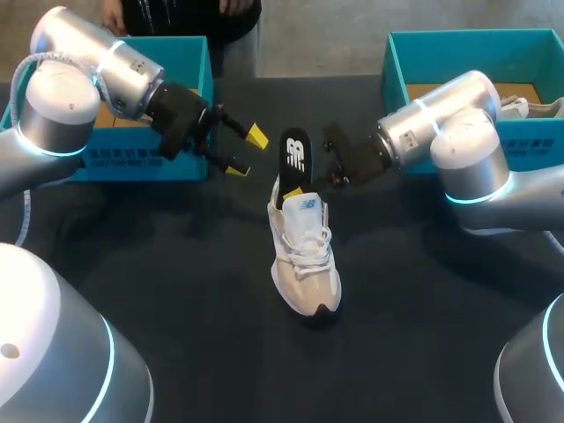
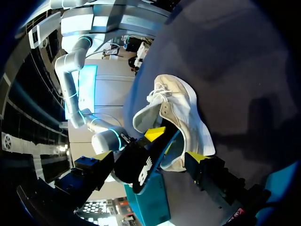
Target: Take the shoe out of the shoebox, open the shoe tongue, remove and reinsert the insole, then place the shoe into the shoebox
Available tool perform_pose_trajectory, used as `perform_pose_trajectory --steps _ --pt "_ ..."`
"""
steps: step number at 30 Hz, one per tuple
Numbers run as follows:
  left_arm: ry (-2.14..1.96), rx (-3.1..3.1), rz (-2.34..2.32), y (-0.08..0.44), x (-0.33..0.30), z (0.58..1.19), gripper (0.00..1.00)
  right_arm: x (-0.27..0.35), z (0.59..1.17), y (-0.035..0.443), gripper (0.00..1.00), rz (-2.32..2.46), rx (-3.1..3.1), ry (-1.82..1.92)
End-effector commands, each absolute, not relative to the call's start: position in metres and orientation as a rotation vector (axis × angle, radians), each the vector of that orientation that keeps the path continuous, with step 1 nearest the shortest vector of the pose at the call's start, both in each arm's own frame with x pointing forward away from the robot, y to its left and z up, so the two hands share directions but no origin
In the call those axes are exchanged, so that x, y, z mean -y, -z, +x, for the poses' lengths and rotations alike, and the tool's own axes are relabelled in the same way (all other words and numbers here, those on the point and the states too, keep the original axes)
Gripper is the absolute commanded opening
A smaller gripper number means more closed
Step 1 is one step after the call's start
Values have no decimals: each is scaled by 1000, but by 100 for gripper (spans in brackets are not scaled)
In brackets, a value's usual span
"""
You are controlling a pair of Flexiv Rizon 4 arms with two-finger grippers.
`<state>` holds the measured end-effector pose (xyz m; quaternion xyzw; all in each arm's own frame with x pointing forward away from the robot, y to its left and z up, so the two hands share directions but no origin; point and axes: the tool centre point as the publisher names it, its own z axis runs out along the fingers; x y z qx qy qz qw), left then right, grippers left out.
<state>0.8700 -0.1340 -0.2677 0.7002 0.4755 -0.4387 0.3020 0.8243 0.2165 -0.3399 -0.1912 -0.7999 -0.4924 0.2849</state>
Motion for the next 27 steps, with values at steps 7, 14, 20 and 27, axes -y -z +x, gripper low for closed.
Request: perform_pose_trajectory --steps 7,14,20,27 --pt "1162 -1254 1861 268 136 870 100 -209 831 321 29 -500 2193 1305" --pt "1160 -1259 1857 268 134 868 100 -197 838 325 29 -529 2208 1302" --pt "1156 -1261 1855 268 133 867 100 -206 845 327 0 -506 2198 1288" --pt "1156 -1263 1852 269 132 867 100 -212 840 335 0 -502 2171 1265"
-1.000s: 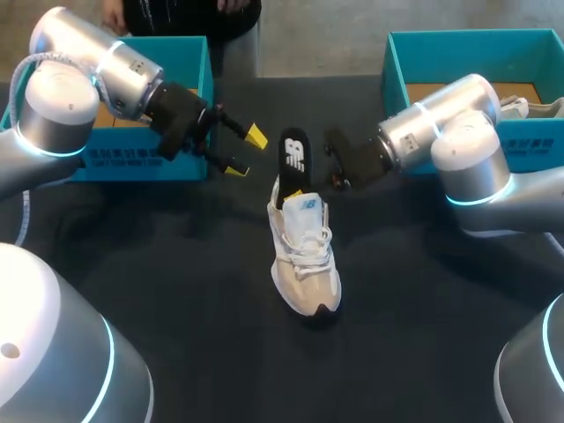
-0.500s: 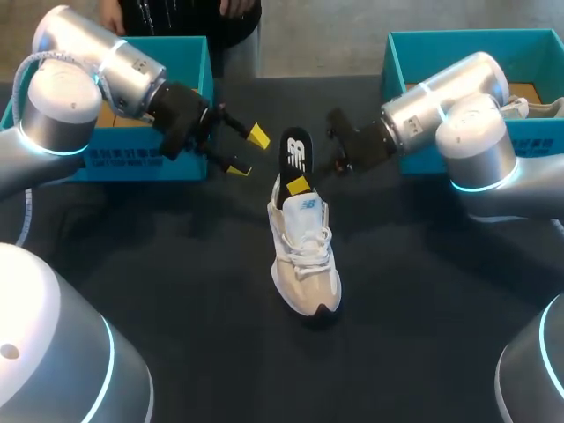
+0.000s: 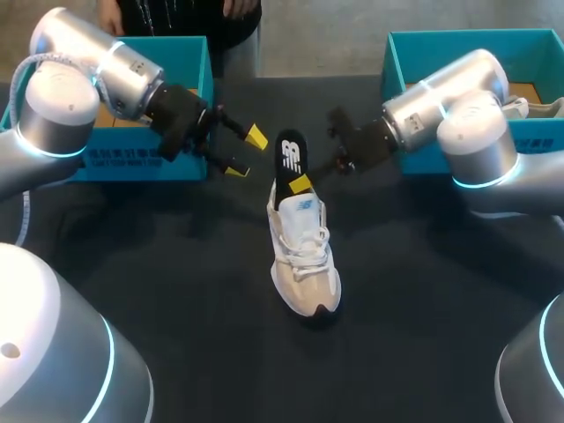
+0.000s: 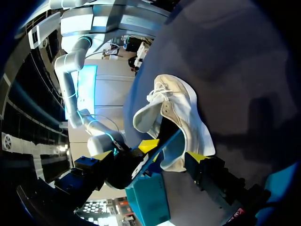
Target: Take the shoe out of the shoebox, open the shoe tongue, remove and reinsert the insole, then place the shoe into the shoebox
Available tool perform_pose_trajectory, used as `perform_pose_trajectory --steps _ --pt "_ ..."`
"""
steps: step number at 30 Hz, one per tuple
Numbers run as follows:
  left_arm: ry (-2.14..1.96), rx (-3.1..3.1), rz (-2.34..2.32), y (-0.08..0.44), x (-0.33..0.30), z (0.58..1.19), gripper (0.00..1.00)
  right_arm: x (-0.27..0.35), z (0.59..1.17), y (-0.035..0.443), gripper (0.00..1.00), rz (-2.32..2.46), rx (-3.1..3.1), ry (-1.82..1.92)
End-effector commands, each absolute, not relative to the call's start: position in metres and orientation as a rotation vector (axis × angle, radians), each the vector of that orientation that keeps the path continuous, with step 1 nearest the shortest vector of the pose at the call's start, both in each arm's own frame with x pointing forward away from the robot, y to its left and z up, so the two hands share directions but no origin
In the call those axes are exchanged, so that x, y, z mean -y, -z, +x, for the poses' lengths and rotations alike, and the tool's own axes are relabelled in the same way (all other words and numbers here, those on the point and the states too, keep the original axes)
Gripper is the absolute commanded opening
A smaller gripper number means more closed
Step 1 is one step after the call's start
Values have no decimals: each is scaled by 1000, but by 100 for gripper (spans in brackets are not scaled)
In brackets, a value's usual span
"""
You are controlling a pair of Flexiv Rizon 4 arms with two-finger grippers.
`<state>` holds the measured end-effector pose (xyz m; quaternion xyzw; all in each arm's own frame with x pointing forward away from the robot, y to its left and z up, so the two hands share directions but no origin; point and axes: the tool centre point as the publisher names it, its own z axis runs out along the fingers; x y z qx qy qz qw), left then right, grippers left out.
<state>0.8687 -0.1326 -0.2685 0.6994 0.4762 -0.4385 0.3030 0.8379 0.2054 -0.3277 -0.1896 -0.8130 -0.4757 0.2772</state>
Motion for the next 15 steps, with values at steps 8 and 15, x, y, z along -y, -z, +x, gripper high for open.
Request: perform_pose_trajectory --steps 8,15 --pt "1161 -1258 1853 270 135 867 100 -210 825 340 0 -517 2157 1215" --pt "1164 -1255 1854 271 135 867 100 -209 813 343 0 -517 2150 1164"
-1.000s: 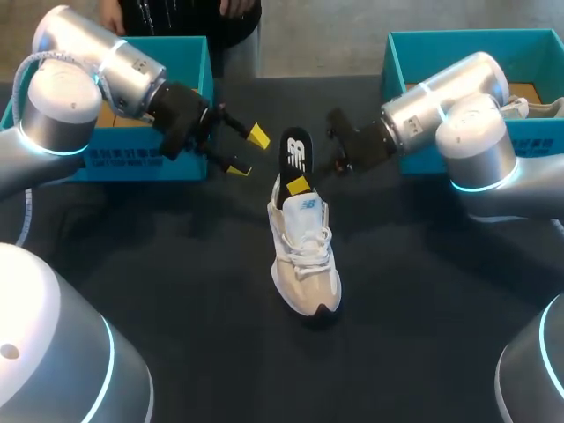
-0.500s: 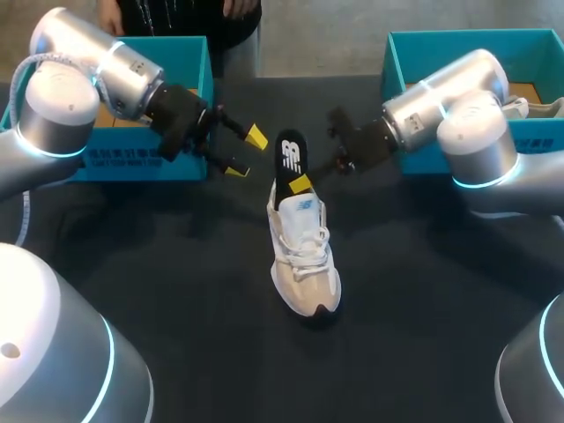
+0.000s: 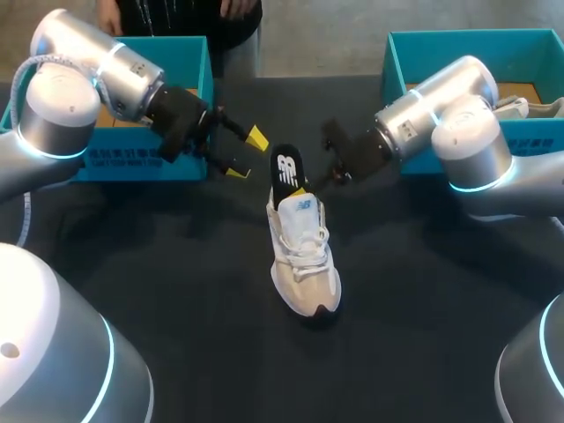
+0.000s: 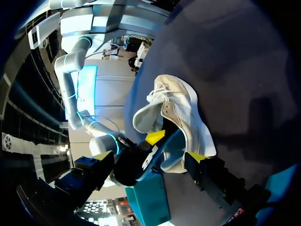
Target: Take the shoe out of the shoebox, open the shoe tongue, remove and reinsert the insole, then place the shoe into the shoebox
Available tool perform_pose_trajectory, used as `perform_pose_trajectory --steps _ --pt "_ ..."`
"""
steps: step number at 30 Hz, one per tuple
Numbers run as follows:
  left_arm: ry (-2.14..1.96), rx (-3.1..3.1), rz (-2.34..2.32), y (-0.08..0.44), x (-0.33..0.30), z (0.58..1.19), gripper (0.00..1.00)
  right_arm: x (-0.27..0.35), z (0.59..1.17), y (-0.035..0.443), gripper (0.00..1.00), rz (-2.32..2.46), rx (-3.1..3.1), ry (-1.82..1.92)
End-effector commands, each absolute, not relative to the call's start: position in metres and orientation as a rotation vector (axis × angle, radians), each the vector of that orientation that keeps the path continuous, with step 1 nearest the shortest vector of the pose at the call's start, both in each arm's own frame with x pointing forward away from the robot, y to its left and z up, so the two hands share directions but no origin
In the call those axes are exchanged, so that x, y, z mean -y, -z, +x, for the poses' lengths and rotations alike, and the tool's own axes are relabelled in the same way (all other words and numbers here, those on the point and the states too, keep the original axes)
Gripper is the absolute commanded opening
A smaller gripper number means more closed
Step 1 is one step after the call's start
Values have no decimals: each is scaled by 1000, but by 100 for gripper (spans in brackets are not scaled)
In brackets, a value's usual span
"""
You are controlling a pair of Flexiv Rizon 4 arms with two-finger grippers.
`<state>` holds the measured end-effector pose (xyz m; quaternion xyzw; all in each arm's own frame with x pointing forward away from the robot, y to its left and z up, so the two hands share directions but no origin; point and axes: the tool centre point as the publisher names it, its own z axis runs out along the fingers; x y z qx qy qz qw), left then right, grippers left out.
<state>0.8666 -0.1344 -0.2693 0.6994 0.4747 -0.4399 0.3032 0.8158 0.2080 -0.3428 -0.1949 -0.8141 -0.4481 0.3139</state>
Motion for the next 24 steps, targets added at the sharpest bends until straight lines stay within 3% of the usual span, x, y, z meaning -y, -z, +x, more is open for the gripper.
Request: perform_pose_trajectory --steps 1,7,8,12,24 --pt "1164 -1255 1853 271 136 867 100 -209 811 343 0 -517 2149 1161" --pt "1168 -1253 1852 271 136 865 100 -210 807 345 1 -520 2145 1137" --pt "1168 -1254 1851 272 136 865 100 -210 808 344 11 -520 2149 1140" --pt "1167 -1254 1850 272 136 865 100 -208 815 339 24 -512 2170 1150" --pt "1166 -1255 1849 271 136 865 100 -206 824 330 28 -504 2204 1157"
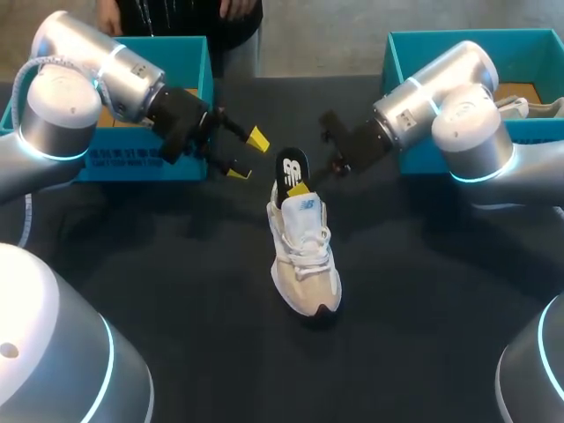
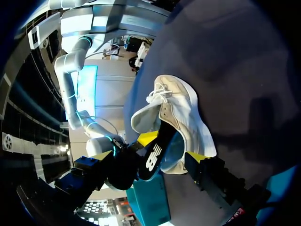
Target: Take the shoe out of the shoebox, open the shoe tongue, remove and reinsert the insole, then place the shoe into the shoebox
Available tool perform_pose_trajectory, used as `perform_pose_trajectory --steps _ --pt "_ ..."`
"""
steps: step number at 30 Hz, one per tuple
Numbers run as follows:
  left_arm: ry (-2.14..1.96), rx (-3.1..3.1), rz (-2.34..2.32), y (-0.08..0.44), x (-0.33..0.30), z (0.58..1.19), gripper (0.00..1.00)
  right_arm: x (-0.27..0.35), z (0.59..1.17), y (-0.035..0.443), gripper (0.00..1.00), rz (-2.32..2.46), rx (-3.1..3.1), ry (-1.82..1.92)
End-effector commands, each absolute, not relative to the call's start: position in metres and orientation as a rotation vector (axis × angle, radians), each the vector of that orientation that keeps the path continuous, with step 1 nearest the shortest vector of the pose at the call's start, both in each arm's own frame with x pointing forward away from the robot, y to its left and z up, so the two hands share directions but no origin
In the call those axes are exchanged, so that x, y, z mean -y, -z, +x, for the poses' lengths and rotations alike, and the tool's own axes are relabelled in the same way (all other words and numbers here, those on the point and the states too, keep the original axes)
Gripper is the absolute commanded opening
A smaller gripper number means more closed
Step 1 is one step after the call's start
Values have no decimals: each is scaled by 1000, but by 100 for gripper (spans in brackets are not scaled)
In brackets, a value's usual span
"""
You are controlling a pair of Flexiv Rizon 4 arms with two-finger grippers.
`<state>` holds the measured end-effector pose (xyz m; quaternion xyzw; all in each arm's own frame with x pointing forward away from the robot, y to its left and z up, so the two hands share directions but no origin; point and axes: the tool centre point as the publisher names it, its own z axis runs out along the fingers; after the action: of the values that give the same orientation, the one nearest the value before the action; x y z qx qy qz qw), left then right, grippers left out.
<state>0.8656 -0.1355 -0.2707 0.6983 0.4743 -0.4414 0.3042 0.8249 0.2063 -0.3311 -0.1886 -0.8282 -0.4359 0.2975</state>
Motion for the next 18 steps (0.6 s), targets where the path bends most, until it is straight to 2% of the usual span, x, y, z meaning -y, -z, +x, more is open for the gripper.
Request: perform_pose_trajectory --steps 1,10,11,18 --pt "1166 -1255 1849 271 136 865 100 -206 824 330 28 -504 2204 1157" --pt "1166 -1255 1849 271 136 865 100 -206 824 330 28 -504 2204 1157" --pt "1153 -1254 1861 269 134 866 100 -207 846 330 0 -501 2225 1171" --pt "1151 -1257 1858 269 133 865 100 -208 841 334 0 -502 2211 1174"
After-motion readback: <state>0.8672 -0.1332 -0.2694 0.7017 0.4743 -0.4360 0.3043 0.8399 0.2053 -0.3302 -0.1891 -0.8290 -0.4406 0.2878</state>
